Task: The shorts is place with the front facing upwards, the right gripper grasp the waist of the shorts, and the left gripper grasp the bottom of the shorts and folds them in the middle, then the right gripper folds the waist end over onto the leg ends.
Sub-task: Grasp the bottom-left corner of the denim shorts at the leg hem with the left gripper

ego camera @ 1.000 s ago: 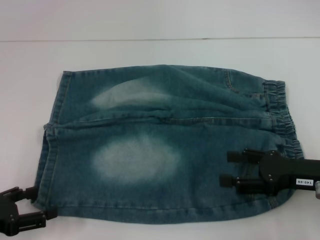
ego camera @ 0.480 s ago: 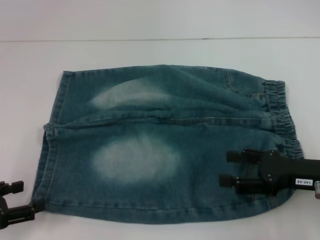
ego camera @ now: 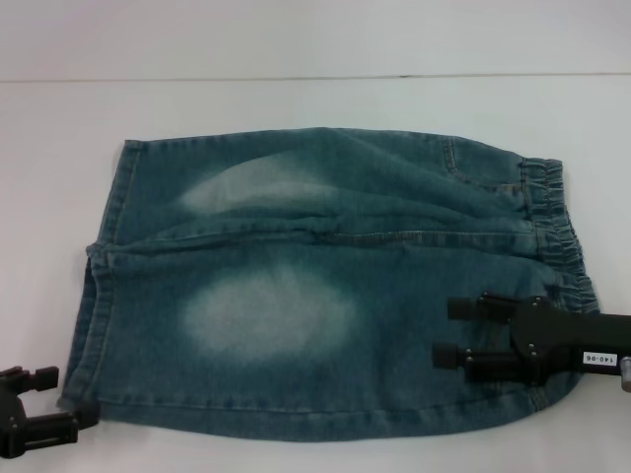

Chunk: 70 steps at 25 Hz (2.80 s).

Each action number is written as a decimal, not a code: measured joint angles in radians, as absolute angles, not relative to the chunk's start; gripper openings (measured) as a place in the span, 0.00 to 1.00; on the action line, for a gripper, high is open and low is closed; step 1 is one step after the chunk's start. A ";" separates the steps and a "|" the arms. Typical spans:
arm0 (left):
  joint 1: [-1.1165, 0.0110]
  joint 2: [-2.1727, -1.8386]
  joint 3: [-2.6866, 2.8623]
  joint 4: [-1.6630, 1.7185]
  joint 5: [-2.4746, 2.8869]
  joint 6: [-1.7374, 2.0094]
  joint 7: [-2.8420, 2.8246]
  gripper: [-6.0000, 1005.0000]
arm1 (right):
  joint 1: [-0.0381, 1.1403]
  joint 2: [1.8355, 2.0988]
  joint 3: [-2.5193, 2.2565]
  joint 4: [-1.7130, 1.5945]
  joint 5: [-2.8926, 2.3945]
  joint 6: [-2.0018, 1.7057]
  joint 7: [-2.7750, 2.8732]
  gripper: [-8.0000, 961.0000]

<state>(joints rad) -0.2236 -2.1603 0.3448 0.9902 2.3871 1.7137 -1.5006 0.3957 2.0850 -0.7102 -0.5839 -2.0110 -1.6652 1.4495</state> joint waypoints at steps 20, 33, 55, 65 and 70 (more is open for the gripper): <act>-0.236 -2.160 0.372 0.991 2.412 1.726 -1.524 0.91 | 0.391 2.086 -0.712 -0.583 -2.011 -1.661 1.449 0.96; -0.249 -2.158 0.371 1.017 2.435 1.736 -1.563 0.91 | 0.395 2.087 -0.712 -0.583 -2.011 -1.660 1.447 0.96; -0.291 -2.161 0.373 1.006 2.485 1.735 -1.565 0.91 | 0.394 2.086 -0.712 -0.583 -2.011 -1.660 1.450 0.96; -0.303 -2.161 0.389 1.000 2.495 1.741 -1.577 0.90 | 0.395 2.086 -0.712 -0.584 -2.011 -1.660 1.450 0.96; -0.321 -2.161 0.406 0.998 2.496 1.742 -1.572 0.81 | 0.396 2.086 -0.712 -0.584 -2.011 -1.660 1.450 0.96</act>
<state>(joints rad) -0.3213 -2.1613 0.4057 0.9976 2.4964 1.7416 -1.5719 0.3958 2.0862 -0.7117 -0.5844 -2.0110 -1.6601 1.4496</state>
